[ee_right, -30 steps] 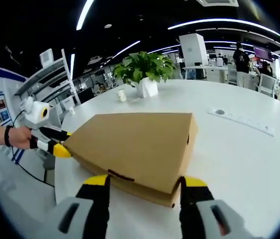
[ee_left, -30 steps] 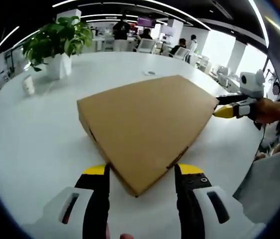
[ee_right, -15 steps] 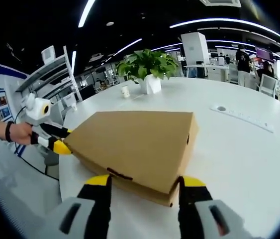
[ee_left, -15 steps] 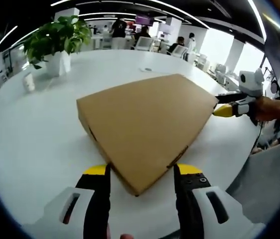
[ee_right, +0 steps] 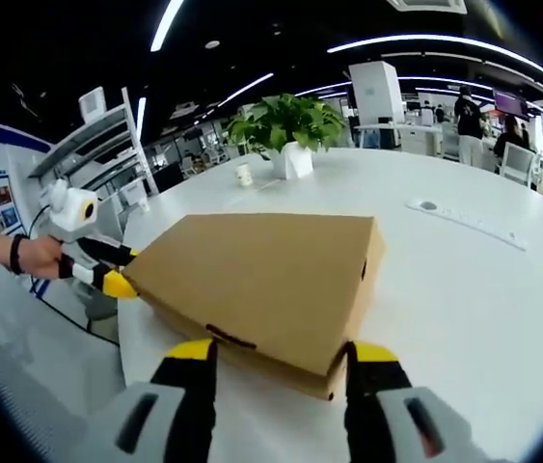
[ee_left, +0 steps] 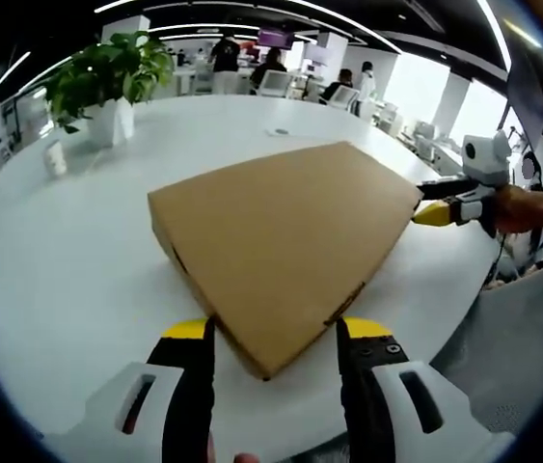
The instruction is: Operate the shoe box by opening the lid, removing the specified soft item, and placing it in the target area until the item is outside and the box remains undamaged.
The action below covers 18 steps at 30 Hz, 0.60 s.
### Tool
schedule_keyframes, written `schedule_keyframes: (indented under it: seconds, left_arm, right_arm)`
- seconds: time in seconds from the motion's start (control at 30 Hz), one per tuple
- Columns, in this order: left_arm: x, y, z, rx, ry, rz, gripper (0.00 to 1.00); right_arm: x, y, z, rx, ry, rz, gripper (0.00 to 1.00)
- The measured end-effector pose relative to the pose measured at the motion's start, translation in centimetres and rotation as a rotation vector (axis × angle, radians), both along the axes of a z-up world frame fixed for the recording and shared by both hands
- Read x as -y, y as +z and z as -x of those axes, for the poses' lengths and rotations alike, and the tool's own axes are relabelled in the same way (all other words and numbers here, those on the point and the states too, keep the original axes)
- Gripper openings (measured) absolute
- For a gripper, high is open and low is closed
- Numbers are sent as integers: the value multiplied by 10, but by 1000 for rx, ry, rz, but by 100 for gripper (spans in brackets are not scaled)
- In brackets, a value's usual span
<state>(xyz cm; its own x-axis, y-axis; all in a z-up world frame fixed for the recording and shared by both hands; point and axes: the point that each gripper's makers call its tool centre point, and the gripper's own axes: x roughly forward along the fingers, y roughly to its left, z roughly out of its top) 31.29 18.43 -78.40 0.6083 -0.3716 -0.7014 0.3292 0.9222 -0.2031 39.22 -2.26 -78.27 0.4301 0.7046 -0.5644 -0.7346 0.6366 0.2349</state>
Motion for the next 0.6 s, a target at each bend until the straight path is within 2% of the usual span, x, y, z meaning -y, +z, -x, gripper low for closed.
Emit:
schedule_keyframes:
  seconds: [0.6]
  left_arm:
    - [0,3,2,-3,9,-11,49]
  right_arm:
    - [1,4,1,-7,-6,17,50]
